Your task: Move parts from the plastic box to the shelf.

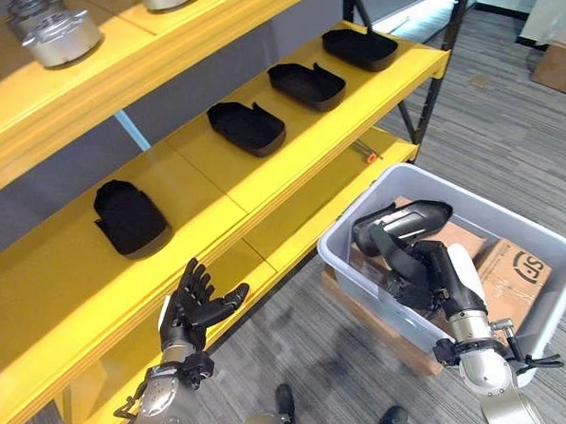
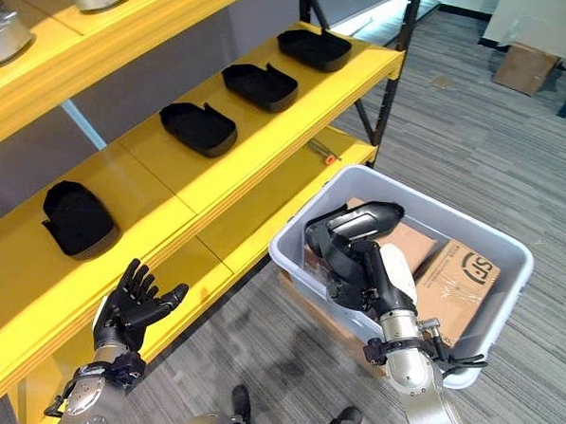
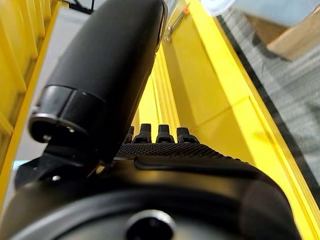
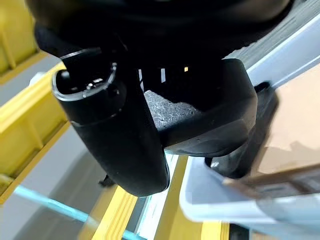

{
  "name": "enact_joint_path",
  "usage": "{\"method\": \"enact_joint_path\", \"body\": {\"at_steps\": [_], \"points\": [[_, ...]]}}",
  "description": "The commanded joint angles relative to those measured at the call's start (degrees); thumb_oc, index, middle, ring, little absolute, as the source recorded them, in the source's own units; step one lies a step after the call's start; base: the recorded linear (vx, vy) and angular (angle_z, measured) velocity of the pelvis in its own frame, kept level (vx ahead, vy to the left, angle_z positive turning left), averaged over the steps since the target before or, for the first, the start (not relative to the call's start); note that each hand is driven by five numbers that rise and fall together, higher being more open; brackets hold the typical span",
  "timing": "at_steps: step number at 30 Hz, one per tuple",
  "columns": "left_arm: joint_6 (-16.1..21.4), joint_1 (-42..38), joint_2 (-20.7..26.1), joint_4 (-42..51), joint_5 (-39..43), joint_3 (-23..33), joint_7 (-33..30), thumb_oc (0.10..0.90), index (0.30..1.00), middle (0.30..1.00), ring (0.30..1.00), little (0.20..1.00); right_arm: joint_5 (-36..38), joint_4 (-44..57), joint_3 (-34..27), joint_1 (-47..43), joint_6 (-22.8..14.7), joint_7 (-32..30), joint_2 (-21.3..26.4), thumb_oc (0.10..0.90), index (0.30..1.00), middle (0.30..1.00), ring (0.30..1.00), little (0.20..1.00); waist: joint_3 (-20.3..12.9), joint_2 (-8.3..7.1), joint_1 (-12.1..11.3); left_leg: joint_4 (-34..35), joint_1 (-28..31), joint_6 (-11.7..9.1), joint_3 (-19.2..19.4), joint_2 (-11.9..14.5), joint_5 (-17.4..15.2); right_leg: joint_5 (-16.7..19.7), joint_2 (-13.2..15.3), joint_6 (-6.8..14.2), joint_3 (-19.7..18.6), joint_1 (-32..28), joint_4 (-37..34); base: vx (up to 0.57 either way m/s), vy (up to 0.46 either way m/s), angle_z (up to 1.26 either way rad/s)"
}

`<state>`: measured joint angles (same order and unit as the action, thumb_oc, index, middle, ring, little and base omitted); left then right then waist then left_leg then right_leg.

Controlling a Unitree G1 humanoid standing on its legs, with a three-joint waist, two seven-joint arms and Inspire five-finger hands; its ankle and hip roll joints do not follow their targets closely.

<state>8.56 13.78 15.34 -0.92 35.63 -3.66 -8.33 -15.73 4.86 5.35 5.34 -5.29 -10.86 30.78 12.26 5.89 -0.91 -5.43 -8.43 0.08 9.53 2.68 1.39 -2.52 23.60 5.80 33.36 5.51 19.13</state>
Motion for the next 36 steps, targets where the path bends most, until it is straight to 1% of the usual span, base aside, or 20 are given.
{"method": "enact_joint_path", "body": {"at_steps": [1, 3, 4, 5, 6, 8, 11, 13, 15, 19, 22, 27, 28, 29, 30, 31, 32, 33, 34, 36], "points": [[4.79, -2.56, 7.28, 8.7, -1.89, 3.48, 1.07, 0.9, 1.0, 1.0, 1.0, 1.0, -1.93, 5.85, -2.14, -8.01, -5.69, -2.47, -0.94, 0.4, 0.3, 0.3, 0.3, 0.3, -2.35, -3.67, 0.76, -0.69, 2.98, 1.79, -1.27, -2.62, -7.39, 7.72, -1.0, 3.67, -15.41, -7.71, -10.8, 0.07, 0.233, 1.04], [4.7, -3.35, 7.48, 7.88, -1.9, 2.27, 1.08, 0.9, 1.0, 1.0, 1.0, 1.0, -1.77, 5.61, -2.66, -7.07, -5.85, -2.73, -0.95, 0.4, 0.3, 0.3, 0.3, 0.3, -1.74, -2.77, 3.56, 1.17, 4.71, 2.68, -4.36, -3.56, -6.37, 3.76, -8.07, 1.75, -28.85, -2.54, -6.8, 0.12, 0.243, 0.77], [4.4, -3.51, 7.15, 7.34, -2.45, 1.96, 1.31, 0.9, 1.0, 1.0, 1.0, 1.0, -1.64, 5.61, -3.17, -5.85, -6.29, -2.61, -1.08, 0.4, 0.3, 0.3, 0.3, 0.3, -1.03, -2.62, 4.84, 2.22, 6.34, 3.23, -6.46, -3.92, -5.93, -1.93, -15.17, 0.16, -35.14, 0.06, -4.23, 0.14, 0.156, 0.72], [4.4, -3.54, 7.12, 7.34, -2.46, 1.96, 1.31, 0.9, 1.0, 1.0, 1.0, 1.0, -1.64, 5.62, -3.18, -5.86, -6.29, -2.61, -1.06, 0.4, 0.3, 0.3, 0.3, 0.3, -1.15, -2.58, 4.67, 2.36, 6.2, 3.16, -6.3, -3.82, -5.74, -1.85, -15.28, 0.07, -35.32, 0.44, -4.03, 0.13, 0.087, 0.72], [4.29, -3.76, 6.8, 7.26, -2.81, 1.74, 1.35, 0.9, 1.0, 1.0, 1.0, 1.0, -1.67, 5.28, -3.33, -5.29, -6.48, -2.64, -1.07, 0.4, 0.3, 0.3, 0.3, 0.3, -0.98, -2.99, 5.03, 3.4, 6.96, 3.3, -6.75, -4.06, -5.39, -3.04, -18.51, -0.48, -36.09, 1.68, -4.23, 0.05, 0.0, 0.73], [4.2, -3.89, 6.59, 7.35, -3.37, 1.89, 1.59, 0.9, 1.0, 1.0, 1.0, 1.0, -0.75, 5.79, -3.96, -3.94, -7.16, -2.42, -1.62, 0.4, 0.3, 0.3, 0.3, 0.3, -0.88, -3.73, 5.39, 4.08, 7.56, 3.45, -7.57, -4.55, -5.22, -3.35, -21.87, -1.42, -35.95, 2.4, -5.35, 0.08, -0.03, 0.46], [4.24, -3.65, 5.84, 6.51, -3.77, 1.51, 1.83, 0.9, 1.0, 1.0, 1.0, 1.0, 0.34, 5.84, -3.61, -3.22, -8.25, -1.71, -1.43, 0.4, 0.3, 0.3, 0.3, 0.3, -0.95, -4.63, 6.4, 4.84, 8.95, 3.33, -9.07, -5.57, -5.3, -1.84, -26.85, -2.45, -37.44, 4.07, -8.0, 0.09, -0.029, 0.47], [4.38, -3.91, 5.37, 5.94, -3.6, 0.8, 1.92, 0.9, 1.0, 1.0, 1.0, 1.0, 0.85, 5.88, -3.47, -2.9, -8.44, -1.36, -1.14, 0.4, 0.3, 0.3, 0.3, 0.3, -1.06, -5.13, 7.05, 4.56, 9.64, 2.97, -10.28, -6.13, -5.59, -0.77, -28.56, -2.89, -39.65, 3.82, -9.67, 0.1, -0.045, 0.36], [4.32, -3.43, 4.66, 6.21, -3.97, 0.63, 2.24, 0.9, 1.0, 1.0, 1.0, 1.0, 1.38, 6.63, -4.08, -1.75, -8.74, -0.97, -1.08, 0.4, 0.3, 0.3, 0.3, 0.3, -1.33, -5.45, 6.96, 3.99, 9.89, 2.7, -10.49, -6.43, -5.74, -0.21, -27.7, -3.22, -39.33, 1.3, -11.88, 0.08, -0.089, 0.22], [4.55, -1.75, 3.23, 7.22, -2.32, 1.06, 1.91, 0.9, 1.0, 1.0, 1.0, 1.0, 2.75, 6.96, -4.29, -1.76, -8.59, -0.73, -0.15, 0.4, 0.3, 0.3, 0.3, 0.3, -2.88, -4.78, 6.39, 4.6, 10.67, 1.93, -10.11, -5.89, -5.45, 1.45, -27.13, -3.32, -39.26, -2.16, -17.43, 0.08, -0.112, 0.09], [4.41, -1.87, 3.06, 7.19, -1.69, 1.06, 1.68, 0.9, 1.0, 1.0, 1.0, 1.0, 3.04, 6.83, -4.43, -1.85, -8.54, -0.93, -0.01, 0.4, 0.3, 0.3, 0.3, 0.3, -3.08, -4.71, 6.33, 3.57, 10.47, 1.36, -10.25, -5.59, -5.65, 1.29, -26.87, -3.63, -38.78, -3.25, -18.34, 0.04, -0.093, 0.07], [4.12, -3.05, 3.21, 7.24, -1.44, 0.46, 1.78, 0.9, 1.0, 1.0, 1.0, 1.0, 3.97, 7.02, -5.04, -1.88, -8.62, -1.45, 0.67, 0.4, 0.3, 0.3, 0.3, 0.3, -1.36, -4.94, 6.95, -5.91, 7.31, -0.66, -10.7, -5.27, -6.94, -0.13, -26.48, -5.14, -37.43, -4.08, -16.59, -0.01, -0.097, 0.26], [4.04, -3.69, 3.3, 7.13, -1.47, -0.02, 1.83, 0.9, 1.0, 1.0, 1.0, 1.0, 3.93, 7.2, -5.59, -1.64, -8.68, -1.83, 1.09, 0.4, 0.3, 0.3, 0.3, 0.3, -0.25, -5.13, 7.42, -11.65, 5.16, -1.57, -9.24, -4.76, -5.97, -0.56, -25.71, -5.69, -36.32, -4.4, -15.67, -0.04, -0.03, 0.56], [4.03, -3.74, 3.3, 7.13, -1.47, -0.02, 1.83, 0.9, 1.0, 1.0, 1.0, 1.0, 3.93, 7.19, -5.61, -1.67, -8.69, -1.83, 1.09, 0.4, 0.3, 0.3, 0.3, 0.3, -0.27, -5.01, 7.6, -12.41, 4.65, -1.62, -9.46, -4.68, -6.28, -0.63, -25.8, -5.71, -36.09, -4.24, -15.54, -0.06, -0.039, 0.75], [3.91, -3.76, 3.4, 7.29, -1.5, 0.1, 1.8, 0.9, 1.0, 1.0, 1.0, 1.0, 3.74, 7.33, -6.07, -1.53, -8.72, -2.18, 1.27, 0.4, 0.3, 0.3, 0.3, 0.3, 0.17, -5.37, 8.14, -14.65, 3.39, -1.95, -7.47, -2.48, -5.32, -0.91, -25.09, -5.92, -35.36, -4.33, -14.86, -0.04, 0.002, 0.63], [3.94, -3.61, 3.15, 7.46, -1.14, 0.33, 1.79, 0.9, 1.0, 1.0, 1.0, 1.0, 3.32, 7.2, -6.33, -1.2, -8.43, -2.82, 1.22, 0.4, 0.3, 0.3, 0.3, 0.3, 0.54, -5.86, 8.21, -14.3, 2.22, -1.62, -7.03, 0.85, -3.69, -1.7, -24.17, -6.14, -35.14, -4.45, -13.93, -0.03, 0.009, 0.34], [3.97, -3.41, 3.23, 7.52, -1.24, 0.45, 1.63, 0.9, 1.0, 1.0, 1.0, 1.0, 3.15, 7.21, -6.44, -0.93, -8.4, -3.07, 1.12, 0.4, 0.3, 0.3, 0.3, 0.3, 0.43, -6.04, 7.98, -13.05, 2.05, -1.5, -7.76, 2.25, -2.75, -2.07, -23.91, -6.1, -35.28, -4.5, -13.63, -0.01, 0.016, 0.17], [3.96, -3.37, 3.26, 7.55, -1.24, 0.43, 1.61, 0.9, 1.0, 1.0, 1.0, 1.0, 3.14, 7.23, -6.44, -0.88, -8.4, -3.08, 1.09, 0.4, 0.3, 0.3, 0.3, 0.3, 0.37, -6.12, 7.96, -12.74, 2.18, -1.54, -7.74, 2.2, -2.59, -2.14, -23.87, -6.13, -35.28, -4.45, -13.54, 0.04, 0.035, 0.24], [3.93, -2.53, 3.19, 7.65, -1.32, 0.84, 1.25, 0.9, 1.0, 1.0, 1.0, 1.0, 3.16, 7.31, -7.07, 0.07, -8.57, -3.76, 0.93, 0.4, 0.3, 0.3, 0.3, 0.3, -0.14, -6.29, 8.14, -8.06, 2.77, -2.29, -8.2, 7.45, 1.17, -3.28, -23.38, -5.88, -34.95, -4.22, -12.42, 0.08, 0.041, 0.37], [3.85, -2.14, 3.05, 7.56, -1.26, 0.94, 0.79, 0.9, 1.0, 1.0, 1.0, 1.0, 3.0, 7.09, -7.45, 0.62, -8.6, -4.73, 0.59, 0.4, 0.3, 0.3, 0.3, 0.3, -0.1, -6.21, 7.98, -1.64, 2.86, -3.66, -7.73, 12.3, 6.79, -5.16, -23.36, -6.11, -33.93, -3.78, -9.76, 0.11, 0.056, 0.37]]}}
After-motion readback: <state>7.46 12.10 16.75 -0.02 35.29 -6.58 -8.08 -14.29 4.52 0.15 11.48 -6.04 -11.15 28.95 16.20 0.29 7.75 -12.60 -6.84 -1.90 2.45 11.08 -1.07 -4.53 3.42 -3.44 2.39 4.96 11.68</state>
